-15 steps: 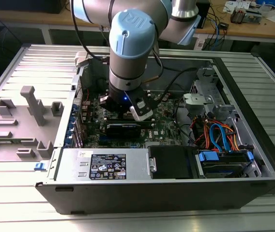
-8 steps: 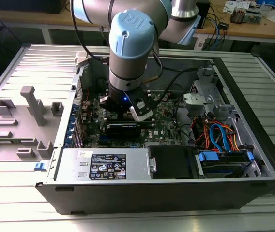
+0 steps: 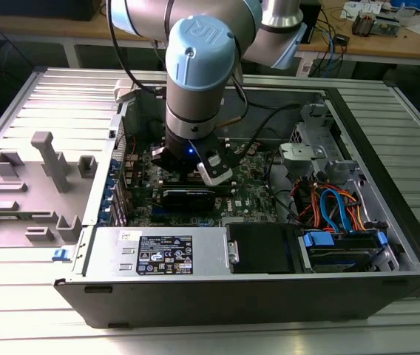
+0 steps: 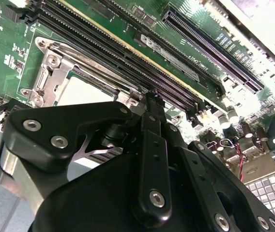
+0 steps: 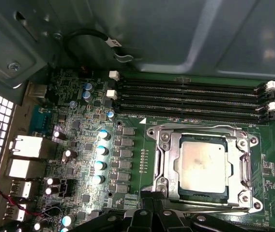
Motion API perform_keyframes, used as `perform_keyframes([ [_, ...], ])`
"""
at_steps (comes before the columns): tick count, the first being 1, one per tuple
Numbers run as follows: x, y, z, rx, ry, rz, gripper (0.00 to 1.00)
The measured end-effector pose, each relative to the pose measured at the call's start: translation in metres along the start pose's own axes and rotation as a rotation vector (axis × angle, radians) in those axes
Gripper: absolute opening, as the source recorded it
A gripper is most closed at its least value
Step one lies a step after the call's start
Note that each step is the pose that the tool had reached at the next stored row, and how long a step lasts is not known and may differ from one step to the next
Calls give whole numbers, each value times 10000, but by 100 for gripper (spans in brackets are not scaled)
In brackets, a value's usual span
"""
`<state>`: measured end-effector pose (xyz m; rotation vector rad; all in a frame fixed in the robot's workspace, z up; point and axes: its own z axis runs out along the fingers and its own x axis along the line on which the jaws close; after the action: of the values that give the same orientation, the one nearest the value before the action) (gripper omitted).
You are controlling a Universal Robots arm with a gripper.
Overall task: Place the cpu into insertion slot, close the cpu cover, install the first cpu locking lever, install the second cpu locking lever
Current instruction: 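Install the second cpu locking lever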
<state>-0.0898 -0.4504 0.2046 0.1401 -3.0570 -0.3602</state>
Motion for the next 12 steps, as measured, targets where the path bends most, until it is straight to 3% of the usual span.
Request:
perform_keyframes([
  [8,3,6,3,-37,16,-44,11],
  [11,6,4,10,-114,10,-54,11],
  [12,6,3,15,-169,8,-62,11],
])
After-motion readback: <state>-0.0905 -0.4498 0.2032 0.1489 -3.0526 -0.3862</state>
